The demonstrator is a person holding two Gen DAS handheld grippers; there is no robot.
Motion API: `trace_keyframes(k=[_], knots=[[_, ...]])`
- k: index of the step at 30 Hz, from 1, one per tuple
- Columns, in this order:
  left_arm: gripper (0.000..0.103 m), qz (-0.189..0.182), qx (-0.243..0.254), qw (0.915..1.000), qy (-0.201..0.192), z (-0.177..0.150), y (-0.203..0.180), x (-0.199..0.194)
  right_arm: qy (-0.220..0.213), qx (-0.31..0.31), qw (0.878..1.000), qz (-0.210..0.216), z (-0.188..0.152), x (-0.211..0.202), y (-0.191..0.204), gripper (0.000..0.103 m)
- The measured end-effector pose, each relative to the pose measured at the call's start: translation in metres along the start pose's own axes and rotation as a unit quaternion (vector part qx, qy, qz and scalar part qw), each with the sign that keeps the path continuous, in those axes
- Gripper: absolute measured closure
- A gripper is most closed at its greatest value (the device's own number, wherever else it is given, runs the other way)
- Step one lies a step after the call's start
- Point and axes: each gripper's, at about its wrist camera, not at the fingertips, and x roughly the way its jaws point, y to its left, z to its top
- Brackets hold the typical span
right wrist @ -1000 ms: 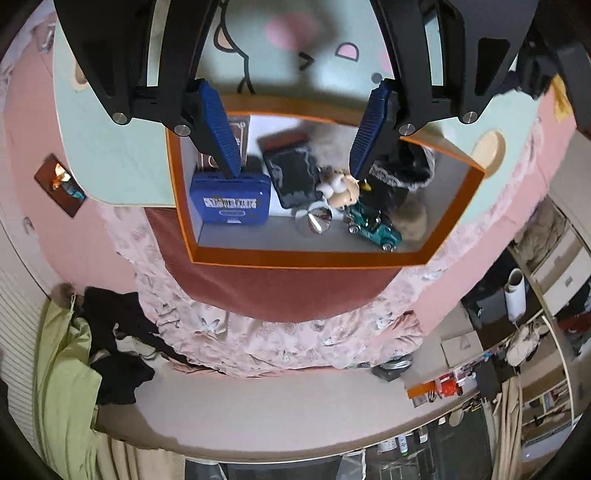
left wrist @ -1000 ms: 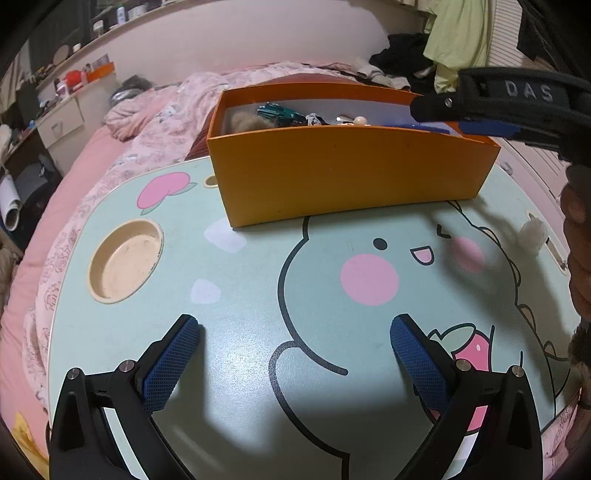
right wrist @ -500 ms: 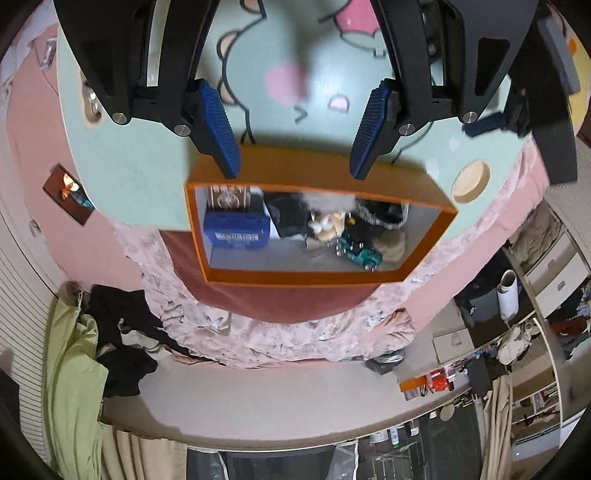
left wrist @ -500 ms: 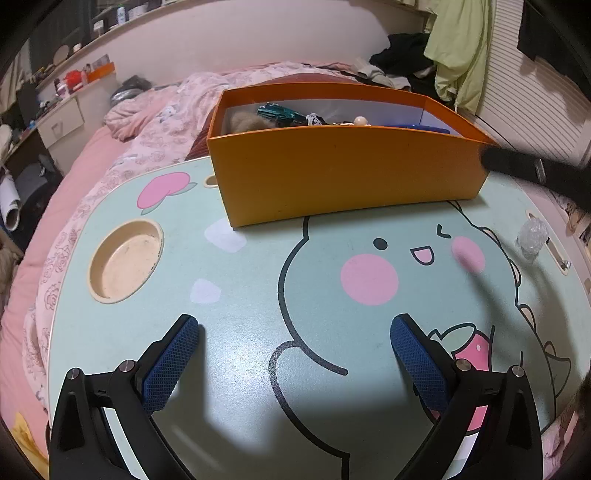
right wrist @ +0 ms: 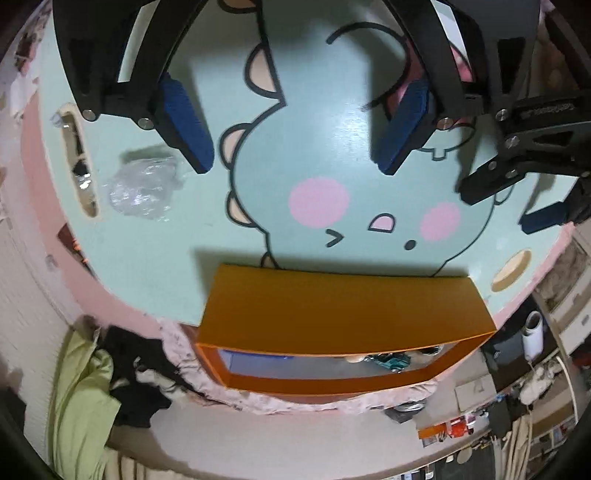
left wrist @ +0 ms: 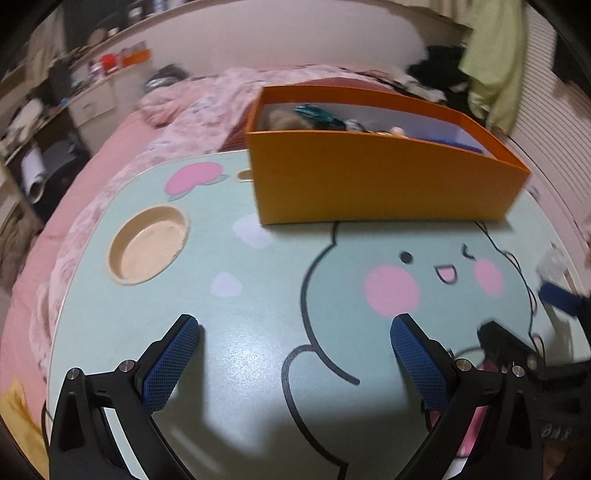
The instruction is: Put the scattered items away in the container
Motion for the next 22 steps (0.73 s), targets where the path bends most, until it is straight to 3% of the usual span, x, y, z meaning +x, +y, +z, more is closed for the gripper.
trace_keyframes(k=[22], knots=[[0.0, -0.001, -0.003, 1.0, -0.001, 0.0001, 0.001, 0.0017, -0.002, 0.001, 1.0, -0.002, -0.0011, 0.0009, 0.0013, 0.0]])
